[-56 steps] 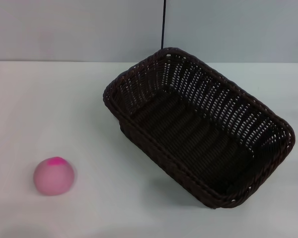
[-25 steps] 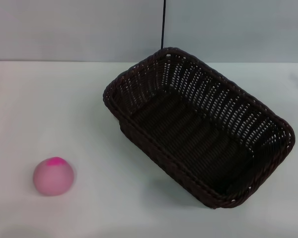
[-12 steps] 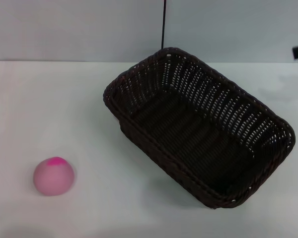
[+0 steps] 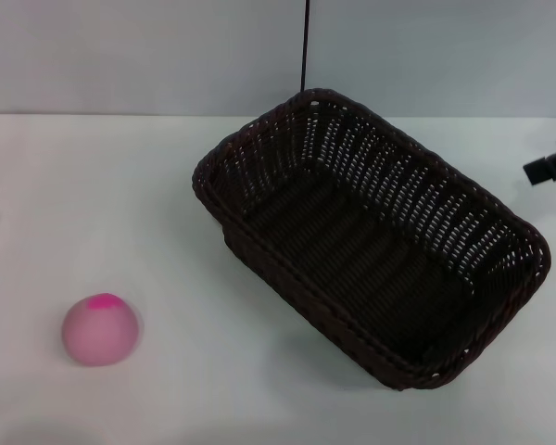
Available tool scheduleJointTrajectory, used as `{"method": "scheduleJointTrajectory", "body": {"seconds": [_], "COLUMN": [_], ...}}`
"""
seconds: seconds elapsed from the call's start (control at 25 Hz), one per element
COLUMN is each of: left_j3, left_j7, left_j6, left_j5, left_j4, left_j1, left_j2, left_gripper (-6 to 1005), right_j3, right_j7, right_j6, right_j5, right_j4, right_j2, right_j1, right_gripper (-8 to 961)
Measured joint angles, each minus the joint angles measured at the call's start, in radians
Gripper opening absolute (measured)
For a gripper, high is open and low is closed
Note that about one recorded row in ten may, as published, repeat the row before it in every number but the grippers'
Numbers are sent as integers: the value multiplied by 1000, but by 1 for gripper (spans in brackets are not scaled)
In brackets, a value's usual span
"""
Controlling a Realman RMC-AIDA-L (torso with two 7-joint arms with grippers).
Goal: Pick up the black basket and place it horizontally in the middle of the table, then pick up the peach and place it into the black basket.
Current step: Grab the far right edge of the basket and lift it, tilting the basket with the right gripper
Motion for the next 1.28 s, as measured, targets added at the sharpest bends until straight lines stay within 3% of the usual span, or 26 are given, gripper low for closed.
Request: {"method": "scheduleJointTrajectory", "body": {"seconds": [0.36, 0.6, 1.12, 1.28], "left_j3": [9, 23, 26, 26], "left_j7": [0, 0, 0, 0], "left_j6": [-15, -40, -63, -63], "left_j5": [0, 0, 0, 0], "left_j4": [0, 0, 0, 0], "left_j1": [-3, -12, -15, -16], "left_j2": [0, 0, 0, 0], "left_gripper": [832, 829, 821, 819], "right_j3": [-31, -34, -34, -34], "right_j7": [5, 2, 22, 34], "right_j6": [-8, -2, 18, 23], "right_j5": [-43, -67, -93, -140], "right_j4": [18, 47, 104, 119], "right_j2": [25, 65, 72, 85], "right_j1": [-17, -26, -29, -21], "right_gripper": [832, 832, 830, 830]}}
